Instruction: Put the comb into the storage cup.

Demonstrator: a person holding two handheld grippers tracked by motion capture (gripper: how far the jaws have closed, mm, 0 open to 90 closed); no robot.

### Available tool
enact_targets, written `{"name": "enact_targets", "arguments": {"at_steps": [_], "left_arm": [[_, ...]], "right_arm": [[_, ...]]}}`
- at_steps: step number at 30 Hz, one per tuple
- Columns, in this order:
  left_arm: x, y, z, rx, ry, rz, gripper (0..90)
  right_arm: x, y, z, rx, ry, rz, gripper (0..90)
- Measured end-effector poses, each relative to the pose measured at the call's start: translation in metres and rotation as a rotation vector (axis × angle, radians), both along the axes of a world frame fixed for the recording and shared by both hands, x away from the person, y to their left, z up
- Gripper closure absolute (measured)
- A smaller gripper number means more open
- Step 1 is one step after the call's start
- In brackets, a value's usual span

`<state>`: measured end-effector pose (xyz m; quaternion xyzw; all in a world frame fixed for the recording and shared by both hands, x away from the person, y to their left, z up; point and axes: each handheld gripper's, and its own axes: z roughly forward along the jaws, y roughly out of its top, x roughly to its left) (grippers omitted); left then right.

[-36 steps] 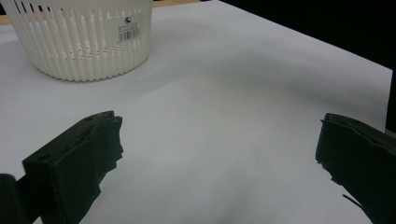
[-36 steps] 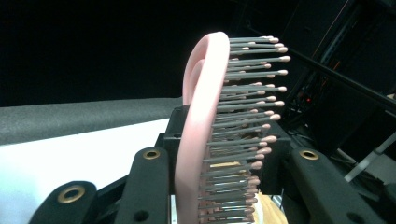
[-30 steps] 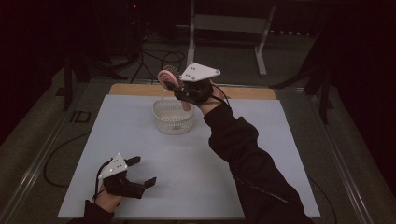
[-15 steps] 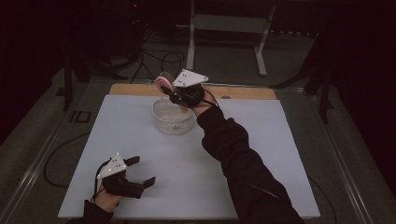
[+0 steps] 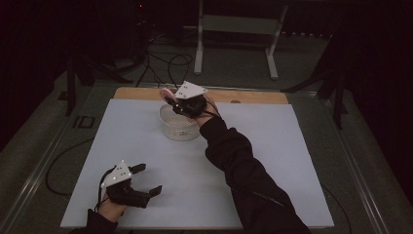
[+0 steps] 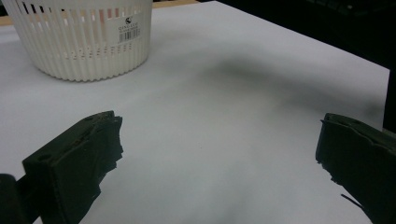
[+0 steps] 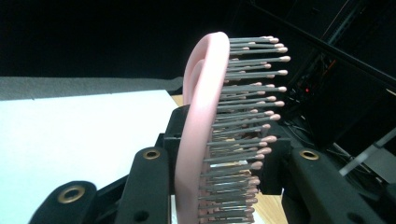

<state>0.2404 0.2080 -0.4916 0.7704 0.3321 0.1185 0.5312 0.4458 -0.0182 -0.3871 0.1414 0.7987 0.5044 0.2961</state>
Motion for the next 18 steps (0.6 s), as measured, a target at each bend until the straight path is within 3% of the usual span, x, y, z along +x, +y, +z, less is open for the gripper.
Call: {"name": "enact_targets", "arguments": {"at_steps": [8,9,18], "left_arm": [[0.0,0.0,0.0,0.003,0.002,-0.006,0.0],[0.0,0.0,0.0,0.005,0.0,-0.007,0.0],[0.0,0.0,-0.001,0.007,0.002,-0.013,0.0]], "right_arm": [[-0.002,0.006,-0.012,-0.045,-0.042,-0.005,64.3],[-0.003,0.008,-0.016,-0.068,-0.06,-0.003,64.3],[-0.004,0.014,-0.027,-0.103,-0.08,-0.025,64.3]]}}
